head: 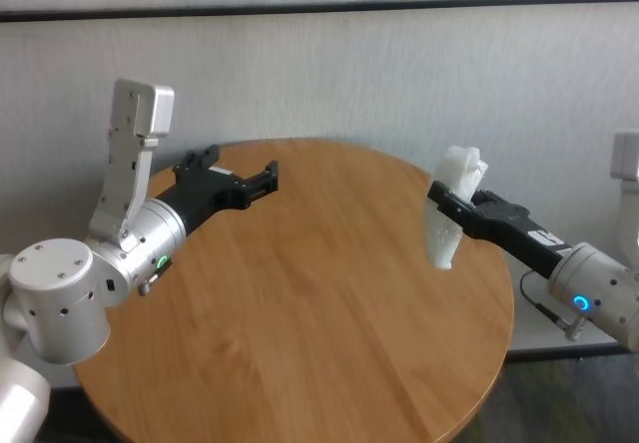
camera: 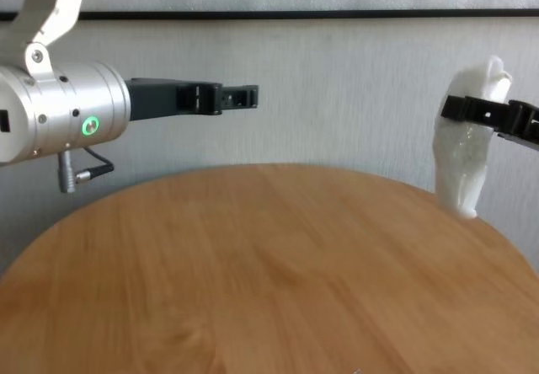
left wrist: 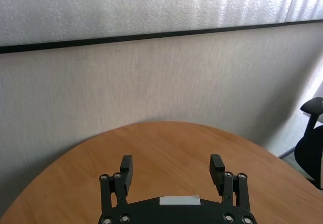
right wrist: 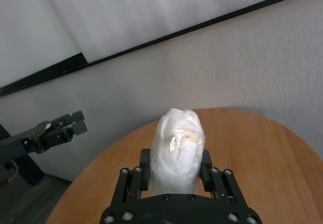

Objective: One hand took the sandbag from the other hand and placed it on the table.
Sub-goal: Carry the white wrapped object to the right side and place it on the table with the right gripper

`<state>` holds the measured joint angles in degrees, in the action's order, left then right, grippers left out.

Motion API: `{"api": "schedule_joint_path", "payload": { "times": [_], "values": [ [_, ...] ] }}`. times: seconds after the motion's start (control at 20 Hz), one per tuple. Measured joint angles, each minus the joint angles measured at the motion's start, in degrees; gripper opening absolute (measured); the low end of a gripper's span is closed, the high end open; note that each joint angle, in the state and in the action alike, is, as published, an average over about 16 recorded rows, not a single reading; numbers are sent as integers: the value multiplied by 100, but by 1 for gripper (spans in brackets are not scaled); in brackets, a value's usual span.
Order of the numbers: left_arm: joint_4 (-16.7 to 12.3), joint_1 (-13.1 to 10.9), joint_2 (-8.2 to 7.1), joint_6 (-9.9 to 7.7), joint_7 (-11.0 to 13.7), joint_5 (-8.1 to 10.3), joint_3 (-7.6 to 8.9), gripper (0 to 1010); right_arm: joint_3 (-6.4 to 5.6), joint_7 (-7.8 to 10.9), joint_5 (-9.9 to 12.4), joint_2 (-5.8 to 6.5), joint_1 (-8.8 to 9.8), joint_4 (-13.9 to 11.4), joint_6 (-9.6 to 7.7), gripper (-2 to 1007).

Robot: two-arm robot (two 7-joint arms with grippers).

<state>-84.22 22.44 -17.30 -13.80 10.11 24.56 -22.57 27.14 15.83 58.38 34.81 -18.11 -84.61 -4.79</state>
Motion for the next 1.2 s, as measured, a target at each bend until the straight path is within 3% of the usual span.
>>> {"api": "schedule_joint_path", "payload": {
  "times": [0.3,0.55,0.85,1.2],
  "values": [
    [24,-32,69,-58,-226,-160,65,1000,92,-144,-391,180,-180,44,-343,561],
    [32,-43,88,-96,-282,-205,76,1000,173,-192,-621,224,-393,213,-669,561],
    [33,-39,76,-91,-252,-187,68,1000,311,-111,-856,192,-678,533,-1021,561],
    [32,-34,66,-81,-231,-167,59,1000,551,83,-1157,41,-1040,1018,-1340,561]
  ]
}}
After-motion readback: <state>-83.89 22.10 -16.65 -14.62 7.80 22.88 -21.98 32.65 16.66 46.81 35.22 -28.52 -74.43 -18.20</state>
